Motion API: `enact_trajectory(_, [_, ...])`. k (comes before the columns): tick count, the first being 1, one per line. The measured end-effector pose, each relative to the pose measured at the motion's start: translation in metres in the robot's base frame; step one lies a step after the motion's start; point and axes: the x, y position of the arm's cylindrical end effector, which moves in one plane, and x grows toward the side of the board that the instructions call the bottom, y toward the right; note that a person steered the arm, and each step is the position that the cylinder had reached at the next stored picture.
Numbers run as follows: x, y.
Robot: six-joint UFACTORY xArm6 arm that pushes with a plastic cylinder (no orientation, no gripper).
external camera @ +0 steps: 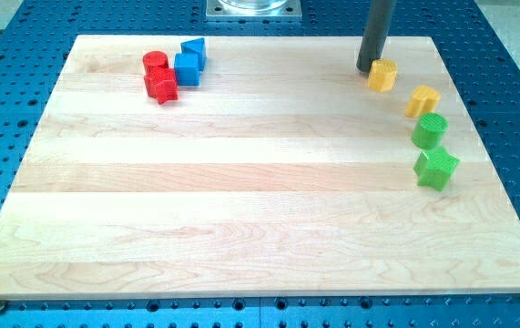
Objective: Move the yellow hexagon slightly to the top of the yellow heart
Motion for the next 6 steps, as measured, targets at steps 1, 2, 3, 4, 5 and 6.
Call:
enact_trajectory(1, [0.004,-0.029])
enact_trajectory(2, [0.017,-0.014])
enact_trajectory(3, [0.019,-0.012])
enact_trajectory(4, [0.026,-0.016])
enact_trajectory(5, [0.035,0.015])
enact_trajectory(6, [0.032,0.033])
